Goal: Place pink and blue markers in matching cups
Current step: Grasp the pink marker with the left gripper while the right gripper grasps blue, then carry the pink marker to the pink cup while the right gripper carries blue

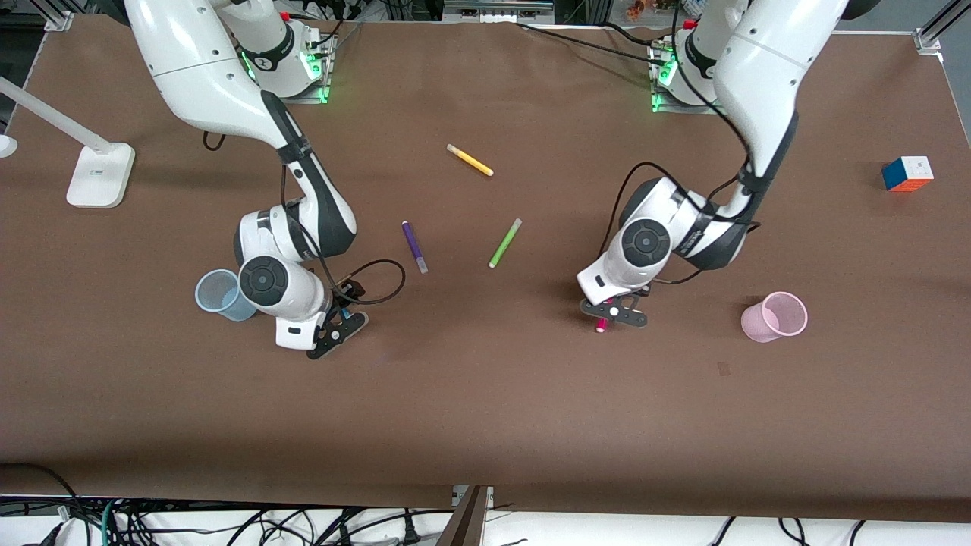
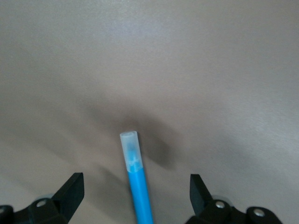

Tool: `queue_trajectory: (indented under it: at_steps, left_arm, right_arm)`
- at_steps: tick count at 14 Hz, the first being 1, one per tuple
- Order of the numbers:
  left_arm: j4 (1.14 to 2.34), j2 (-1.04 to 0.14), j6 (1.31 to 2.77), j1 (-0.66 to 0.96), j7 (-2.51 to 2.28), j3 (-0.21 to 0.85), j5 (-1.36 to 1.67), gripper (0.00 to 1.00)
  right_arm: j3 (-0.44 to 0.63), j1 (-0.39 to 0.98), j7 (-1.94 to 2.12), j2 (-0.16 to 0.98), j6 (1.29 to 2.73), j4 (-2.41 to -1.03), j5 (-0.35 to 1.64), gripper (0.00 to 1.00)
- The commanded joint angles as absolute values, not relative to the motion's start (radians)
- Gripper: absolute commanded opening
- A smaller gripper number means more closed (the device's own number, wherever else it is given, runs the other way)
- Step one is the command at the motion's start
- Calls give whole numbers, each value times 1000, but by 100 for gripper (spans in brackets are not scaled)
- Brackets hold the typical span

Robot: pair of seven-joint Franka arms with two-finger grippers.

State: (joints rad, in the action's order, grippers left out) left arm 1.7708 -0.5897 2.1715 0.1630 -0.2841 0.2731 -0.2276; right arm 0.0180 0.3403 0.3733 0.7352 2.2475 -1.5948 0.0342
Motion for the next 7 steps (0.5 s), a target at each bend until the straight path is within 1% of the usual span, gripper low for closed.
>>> queue_trajectory:
  at_steps: [1,3,4,6,7]
  left_arm:
    - [1758,-450,1964,80,-162,308,-193,0]
    - [1683,-425,1791,69,-97,299,-201,0]
    - [1627,-429,1698,49,-30,298,-207,0]
    - [1551,-436,1567,11,111,281,-254,0]
    - [1545,-439,1540,-15,189,282,-309,0]
  right_arm:
    - [18,348,394,755,2270,-1591,49,99]
    - [18,348,394,761,2289,-1594,51,98]
    - [18,348,394,761,2293,-1598,49,88]
    - [18,348,394,761,2293,-1600,49,46]
    - [18,348,396,761,2295,-1600,49,36]
